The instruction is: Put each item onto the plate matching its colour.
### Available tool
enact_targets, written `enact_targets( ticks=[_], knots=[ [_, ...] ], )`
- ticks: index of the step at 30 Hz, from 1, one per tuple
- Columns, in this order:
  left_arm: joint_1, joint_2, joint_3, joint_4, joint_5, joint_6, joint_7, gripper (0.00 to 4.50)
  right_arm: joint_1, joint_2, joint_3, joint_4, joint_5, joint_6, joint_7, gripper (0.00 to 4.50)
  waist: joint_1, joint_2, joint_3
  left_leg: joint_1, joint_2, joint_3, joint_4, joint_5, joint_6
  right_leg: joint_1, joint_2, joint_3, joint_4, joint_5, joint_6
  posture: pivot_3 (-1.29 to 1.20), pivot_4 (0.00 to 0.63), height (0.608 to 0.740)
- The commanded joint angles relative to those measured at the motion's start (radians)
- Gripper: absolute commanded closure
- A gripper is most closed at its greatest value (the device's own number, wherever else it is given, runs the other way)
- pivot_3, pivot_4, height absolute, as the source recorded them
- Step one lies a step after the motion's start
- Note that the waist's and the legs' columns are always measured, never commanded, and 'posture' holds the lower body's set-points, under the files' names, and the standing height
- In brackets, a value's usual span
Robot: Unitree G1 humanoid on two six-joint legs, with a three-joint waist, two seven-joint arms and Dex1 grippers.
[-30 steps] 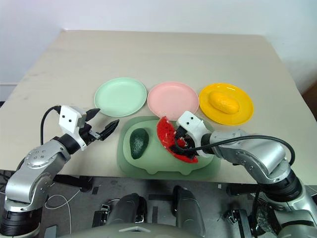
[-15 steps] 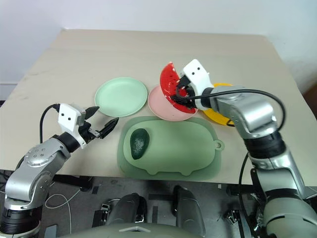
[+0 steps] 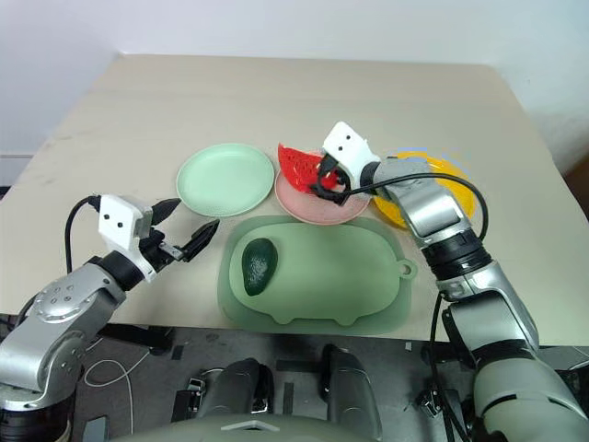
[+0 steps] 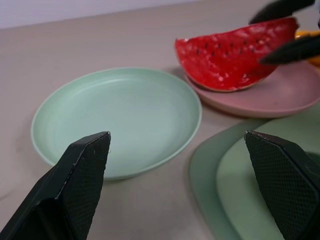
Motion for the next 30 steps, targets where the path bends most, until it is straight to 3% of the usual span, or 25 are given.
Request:
enact_targets(
  ticks=[1,5,9,17,23,30],
  knots=[
    [-0.017,0.003,0.005,-0.113,-0.085,0.073,0.025,0.0,0.043,-0.059,-0.15,-0.1,0.048,-0.032,0.03,0.04,0.003,0.0,0.0,0.0,0.0,0.0,0.0,0.0,0.0,0.0,0.0,0.0,0.0,0.0,0.0,0.0,0.15,0.74],
    [-0.029,-0.013,-0.018,-0.19,-0.202,0.166,0.066,0.0,0.172,-0.122,-0.303,-0.225,0.165,-0.048,0.131,0.04,0.003,-0.001,0.0,0.0,-0.001,-0.001,0.0,0.0,0.0,0.002,-0.001,-0.001,-0.002,0.0,0.0,0.0,0.15,0.74],
    [-0.072,0.008,-0.072,-0.203,-0.222,0.264,0.124,0.0,0.294,-0.165,-0.383,-0.317,0.258,0.009,0.189,0.04,-0.003,0.0,0.0,0.002,0.0,-0.001,0.0,0.0,0.0,0.002,0.0,0.0,-0.001,0.0,0.0,0.0,0.15,0.74],
    [-0.124,0.062,-0.184,-0.178,-0.212,0.363,0.143,0.0,0.367,-0.126,-0.404,-0.465,0.388,0.105,0.173,0.04,-0.003,0.0,0.0,0.003,-0.001,-0.001,0.0,0.001,-0.001,0.003,0.002,0.001,0.0,0.0,0.0,0.0,0.15,0.74],
    [-0.153,0.094,-0.271,-0.121,-0.166,0.38,0.125,0.0,0.558,-0.244,-0.393,-0.624,0.515,0.175,0.34,0.04,0.018,-0.001,0.0,0.002,-0.002,-0.002,0.0,0.0,0.0,0.003,0.0,0.0,-0.002,-0.001,0.0,0.0,0.15,0.74],
    [-0.2,0.102,-0.352,-0.04,-0.099,0.362,0.088,0.0,0.614,-0.202,-0.384,-0.665,0.559,0.201,0.274,0.04,0.016,-0.001,0.0,0.003,-0.002,-0.001,0.001,0.0,-0.001,0.003,0.001,0.001,-0.001,-0.002,-0.003,0.0,0.15,0.74]
  ],
)
